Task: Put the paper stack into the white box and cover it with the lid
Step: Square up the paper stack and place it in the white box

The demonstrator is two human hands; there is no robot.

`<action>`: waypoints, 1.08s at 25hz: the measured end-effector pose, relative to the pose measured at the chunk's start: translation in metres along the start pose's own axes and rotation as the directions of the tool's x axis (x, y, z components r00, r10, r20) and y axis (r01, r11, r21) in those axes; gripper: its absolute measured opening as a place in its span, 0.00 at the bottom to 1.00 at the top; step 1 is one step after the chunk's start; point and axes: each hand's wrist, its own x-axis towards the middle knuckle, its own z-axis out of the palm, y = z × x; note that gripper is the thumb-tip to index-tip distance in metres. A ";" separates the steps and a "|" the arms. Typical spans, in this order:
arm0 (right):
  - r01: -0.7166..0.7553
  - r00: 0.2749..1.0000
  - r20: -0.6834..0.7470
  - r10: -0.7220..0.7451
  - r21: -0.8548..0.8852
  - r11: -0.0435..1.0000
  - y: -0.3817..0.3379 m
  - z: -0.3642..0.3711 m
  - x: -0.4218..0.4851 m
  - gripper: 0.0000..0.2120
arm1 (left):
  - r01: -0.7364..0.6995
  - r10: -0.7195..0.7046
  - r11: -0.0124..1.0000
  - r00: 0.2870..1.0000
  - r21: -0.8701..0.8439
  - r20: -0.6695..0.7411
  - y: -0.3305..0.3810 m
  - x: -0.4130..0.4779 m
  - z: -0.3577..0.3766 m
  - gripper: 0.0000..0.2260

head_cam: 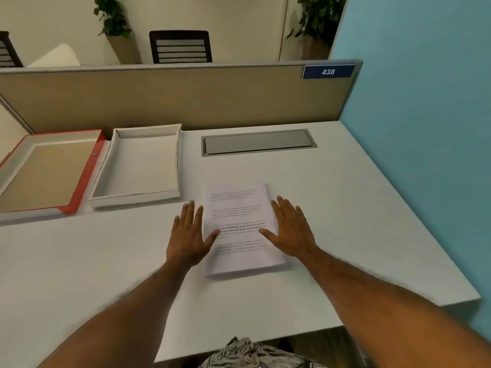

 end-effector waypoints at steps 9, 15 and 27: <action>-0.315 0.945 0.219 0.244 0.396 0.863 -0.009 0.015 0.040 0.44 | 0.334 -0.271 0.896 0.933 -0.293 0.236 0.002 0.018 0.020 0.38; -0.453 0.891 0.240 0.385 0.515 0.727 -0.002 0.022 0.052 0.45 | 0.489 -0.381 0.688 0.872 -0.536 0.307 0.016 0.044 0.020 0.38; -0.507 0.841 0.112 0.529 0.504 0.699 -0.032 0.053 0.065 0.40 | 0.657 -0.457 0.405 0.748 -0.636 0.481 0.003 0.082 0.022 0.24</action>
